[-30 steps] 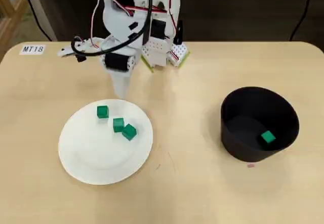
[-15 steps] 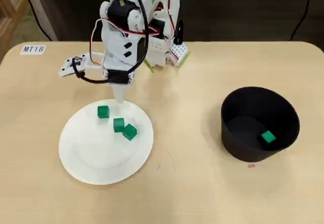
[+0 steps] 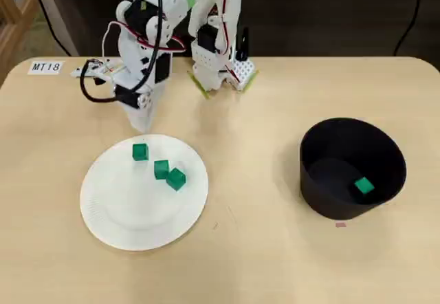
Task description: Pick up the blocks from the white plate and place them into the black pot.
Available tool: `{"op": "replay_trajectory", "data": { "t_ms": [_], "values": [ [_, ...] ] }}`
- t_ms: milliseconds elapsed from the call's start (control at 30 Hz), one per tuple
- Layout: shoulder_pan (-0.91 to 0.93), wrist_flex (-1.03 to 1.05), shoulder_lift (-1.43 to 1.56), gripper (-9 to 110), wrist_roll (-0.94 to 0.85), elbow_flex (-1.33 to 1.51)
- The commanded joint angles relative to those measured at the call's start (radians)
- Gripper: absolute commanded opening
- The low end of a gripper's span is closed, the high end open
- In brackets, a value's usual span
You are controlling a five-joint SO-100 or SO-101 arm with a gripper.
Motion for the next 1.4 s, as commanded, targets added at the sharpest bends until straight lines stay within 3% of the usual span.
{"op": "replay_trajectory", "data": {
  "t_ms": [0, 200, 467, 633, 767, 1367],
  "values": [
    [0.006, -0.038, -0.034, -2, -0.034, -0.021],
    [-0.011, -0.008, -0.187, -2, -0.275, -0.143],
    [0.011, 0.025, -0.275, -2, -0.426, -0.201],
    [-0.023, 0.018, -0.276, -1, -0.41, -0.216],
    [-0.046, 0.02, -0.253, 24, -0.425, -0.216],
    [-0.002, 0.077, -0.293, 29, -0.423, -0.206]
  ]
}}
